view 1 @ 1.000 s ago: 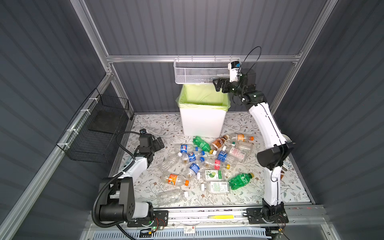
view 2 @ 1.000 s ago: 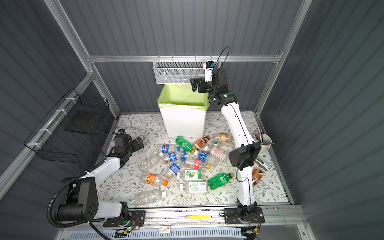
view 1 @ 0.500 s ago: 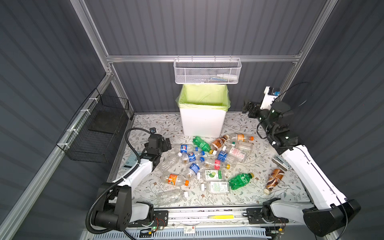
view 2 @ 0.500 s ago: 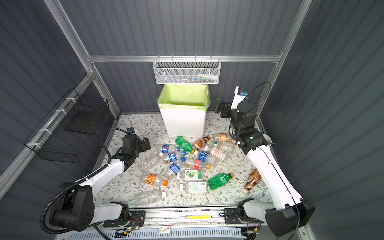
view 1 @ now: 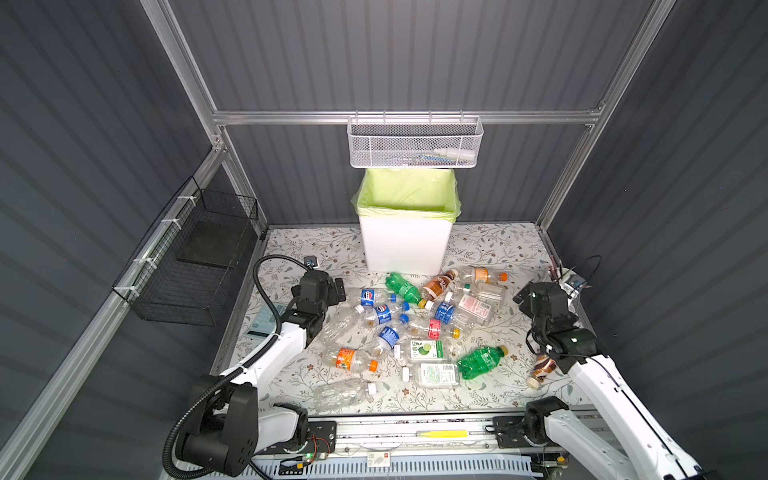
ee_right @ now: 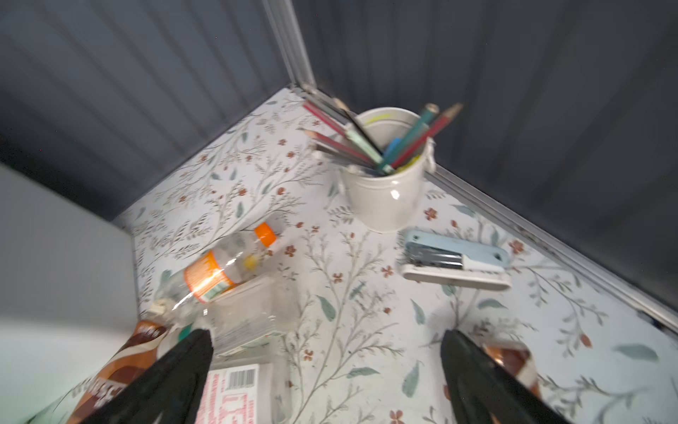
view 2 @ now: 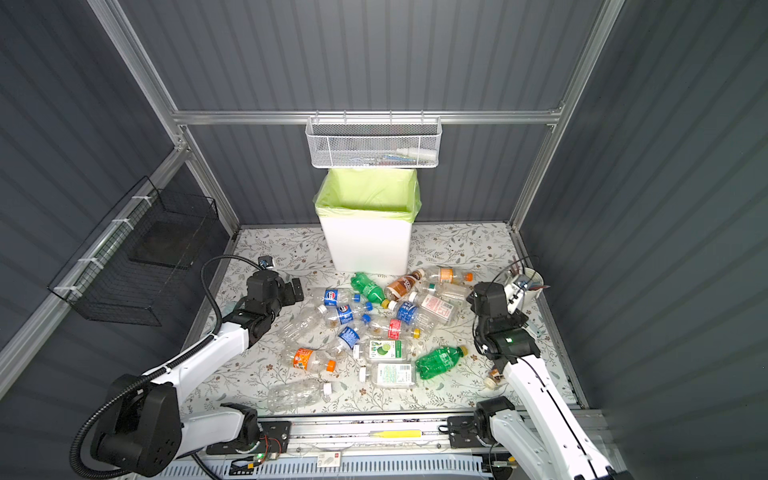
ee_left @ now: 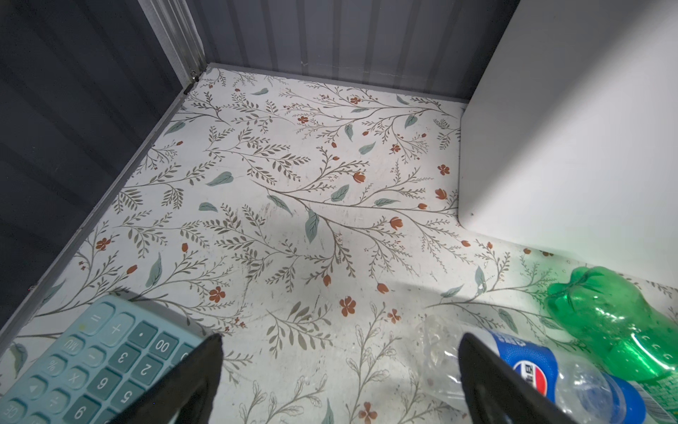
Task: Throw the plastic bottles in the bin
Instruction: 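Swing the right gripper back down toward the brown coffee bottle, then lower the right gripper onto the brown coffee bottle and close on it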
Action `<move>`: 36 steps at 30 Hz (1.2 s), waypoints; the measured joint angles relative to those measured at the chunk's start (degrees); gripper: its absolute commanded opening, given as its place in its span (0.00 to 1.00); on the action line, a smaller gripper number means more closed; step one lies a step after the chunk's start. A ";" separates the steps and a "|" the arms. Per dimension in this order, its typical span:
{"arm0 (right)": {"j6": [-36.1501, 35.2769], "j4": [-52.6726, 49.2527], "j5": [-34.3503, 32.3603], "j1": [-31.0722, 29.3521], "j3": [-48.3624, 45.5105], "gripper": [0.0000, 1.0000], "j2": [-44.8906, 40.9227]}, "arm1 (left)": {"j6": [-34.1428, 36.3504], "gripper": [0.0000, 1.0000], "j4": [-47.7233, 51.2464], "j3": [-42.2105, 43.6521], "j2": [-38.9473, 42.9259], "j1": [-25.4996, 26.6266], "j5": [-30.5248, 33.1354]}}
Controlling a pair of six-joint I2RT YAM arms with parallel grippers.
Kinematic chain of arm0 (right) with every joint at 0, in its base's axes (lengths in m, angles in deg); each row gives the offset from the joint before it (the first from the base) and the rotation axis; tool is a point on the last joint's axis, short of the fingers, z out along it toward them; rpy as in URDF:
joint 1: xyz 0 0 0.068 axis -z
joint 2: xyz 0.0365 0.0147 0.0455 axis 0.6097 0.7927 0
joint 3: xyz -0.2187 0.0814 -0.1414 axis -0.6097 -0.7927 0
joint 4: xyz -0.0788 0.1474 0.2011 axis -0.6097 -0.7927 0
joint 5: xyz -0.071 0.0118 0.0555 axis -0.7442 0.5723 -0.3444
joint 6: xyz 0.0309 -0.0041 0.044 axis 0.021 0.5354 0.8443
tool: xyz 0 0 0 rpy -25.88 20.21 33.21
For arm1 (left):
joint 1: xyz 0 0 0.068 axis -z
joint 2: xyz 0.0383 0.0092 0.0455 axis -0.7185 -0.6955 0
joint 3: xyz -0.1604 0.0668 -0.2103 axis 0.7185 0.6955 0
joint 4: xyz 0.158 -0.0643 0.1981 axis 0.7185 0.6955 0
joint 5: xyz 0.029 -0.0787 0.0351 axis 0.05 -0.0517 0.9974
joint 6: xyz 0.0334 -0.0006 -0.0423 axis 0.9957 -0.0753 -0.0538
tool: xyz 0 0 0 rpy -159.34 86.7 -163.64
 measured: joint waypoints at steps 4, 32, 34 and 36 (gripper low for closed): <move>6.78 -4.15 -0.24 5.66 -3.80 0.99 -2.45 | 0.04 1.00 0.00 0.00 -0.50 0.48 0.15; 9.77 6.69 17.05 21.24 -12.09 0.95 13.73 | 0.07 1.00 0.11 0.00 -3.10 0.85 -0.07; 9.53 7.41 18.01 21.38 -12.09 0.91 14.23 | 0.07 1.00 0.22 0.00 -3.10 0.85 -0.07; 9.33 8.26 18.84 21.49 -12.09 0.87 14.64 | 0.07 1.00 0.20 0.00 -3.26 0.85 -0.07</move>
